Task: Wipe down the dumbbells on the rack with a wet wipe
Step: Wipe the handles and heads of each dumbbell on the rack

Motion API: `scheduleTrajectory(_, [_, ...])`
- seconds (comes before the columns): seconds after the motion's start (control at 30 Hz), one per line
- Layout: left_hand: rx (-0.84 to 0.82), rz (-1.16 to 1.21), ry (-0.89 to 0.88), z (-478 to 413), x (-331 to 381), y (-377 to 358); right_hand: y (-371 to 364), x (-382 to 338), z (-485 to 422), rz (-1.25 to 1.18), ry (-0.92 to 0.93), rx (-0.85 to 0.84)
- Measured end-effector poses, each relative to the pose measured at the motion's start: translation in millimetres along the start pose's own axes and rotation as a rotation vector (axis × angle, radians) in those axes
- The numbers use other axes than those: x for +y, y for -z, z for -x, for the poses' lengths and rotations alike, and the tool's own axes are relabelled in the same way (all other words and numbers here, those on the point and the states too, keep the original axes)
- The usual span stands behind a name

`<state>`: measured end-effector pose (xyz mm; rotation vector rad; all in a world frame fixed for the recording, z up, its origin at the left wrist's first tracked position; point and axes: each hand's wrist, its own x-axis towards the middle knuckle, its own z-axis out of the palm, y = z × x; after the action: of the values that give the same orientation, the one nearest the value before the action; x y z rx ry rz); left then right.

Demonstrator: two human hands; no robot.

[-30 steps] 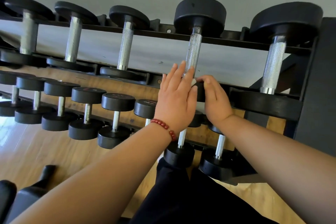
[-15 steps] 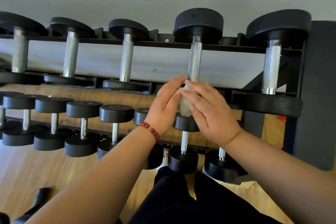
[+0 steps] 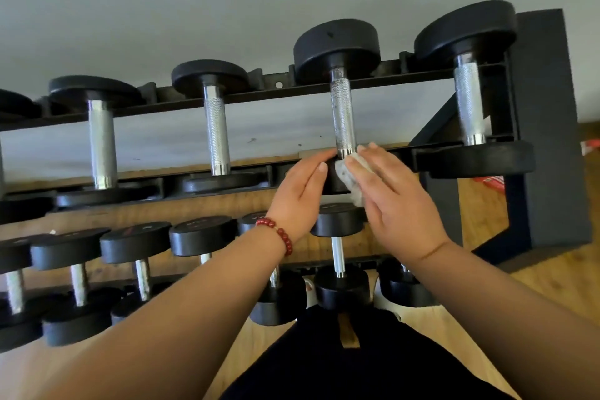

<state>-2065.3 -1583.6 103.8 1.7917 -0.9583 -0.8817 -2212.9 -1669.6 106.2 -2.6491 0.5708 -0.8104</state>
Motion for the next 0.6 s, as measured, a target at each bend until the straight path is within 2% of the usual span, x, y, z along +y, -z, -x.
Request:
scheduleTrajectory(0.13, [-0.023, 0.025, -0.021, -11, 0, -1, -9, -14, -3, 0.127, -0.027, -0.056])
scheduleTrajectory(0.2, [-0.028, -0.021, -0.049, -14, -1, -3, -10, -11, -3, 0.156, -0.069, -0.021])
scheduleTrajectory(0.33, [-0.002, -0.076, -0.109, -14, -5, -8, -17, -23, 1, -0.107, -0.552, 0.199])
scheduleTrajectory(0.4, [0.003, -0.068, -0.116, -14, -6, -9, -25, -39, 4, -0.136, -0.598, 0.186])
scheduleTrajectory(0.5, [-0.016, -0.079, -0.113, -14, -6, -7, -27, -38, 6, -0.082, -0.460, 0.093])
scheduleTrajectory(0.53, [-0.016, -0.086, -0.118, -14, -6, -7, -25, -34, 2, -0.117, -0.513, 0.121])
scheduleTrajectory(0.6, [-0.011, -0.089, -0.120, -15, -7, -7, -19, -28, -10, -0.285, -0.736, 0.212])
